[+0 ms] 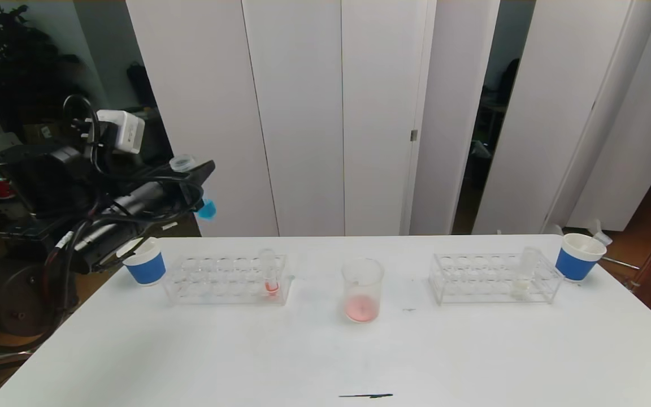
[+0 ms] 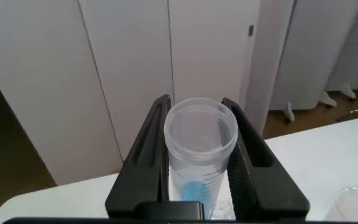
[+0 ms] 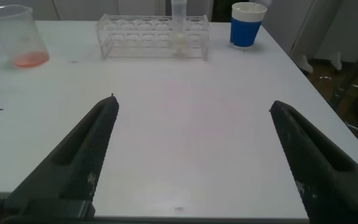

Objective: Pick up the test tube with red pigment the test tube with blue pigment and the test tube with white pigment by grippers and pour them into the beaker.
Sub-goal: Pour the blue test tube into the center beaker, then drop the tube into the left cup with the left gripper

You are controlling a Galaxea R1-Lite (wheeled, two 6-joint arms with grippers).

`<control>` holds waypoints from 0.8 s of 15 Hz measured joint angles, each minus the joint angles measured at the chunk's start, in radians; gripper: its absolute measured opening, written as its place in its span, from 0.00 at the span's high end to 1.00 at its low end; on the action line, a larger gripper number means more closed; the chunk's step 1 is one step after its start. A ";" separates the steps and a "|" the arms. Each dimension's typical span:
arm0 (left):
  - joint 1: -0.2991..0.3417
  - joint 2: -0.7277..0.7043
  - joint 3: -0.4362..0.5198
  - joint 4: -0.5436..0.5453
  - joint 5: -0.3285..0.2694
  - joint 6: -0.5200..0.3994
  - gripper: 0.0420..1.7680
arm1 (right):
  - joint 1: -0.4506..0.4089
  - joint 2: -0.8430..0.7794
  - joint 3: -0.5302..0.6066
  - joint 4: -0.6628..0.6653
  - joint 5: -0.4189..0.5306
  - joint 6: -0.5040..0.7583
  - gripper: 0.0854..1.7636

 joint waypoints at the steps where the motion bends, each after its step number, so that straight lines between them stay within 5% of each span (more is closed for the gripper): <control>1: -0.028 -0.003 -0.013 0.000 -0.059 0.052 0.67 | 0.000 0.000 0.000 0.000 0.000 0.000 0.01; 5: -0.127 0.051 -0.045 -0.010 -0.169 0.327 0.67 | 0.000 0.000 0.000 0.000 0.000 0.000 0.01; 12: -0.264 0.219 -0.142 -0.074 -0.282 0.426 0.67 | 0.000 0.000 0.000 0.000 0.000 -0.001 0.01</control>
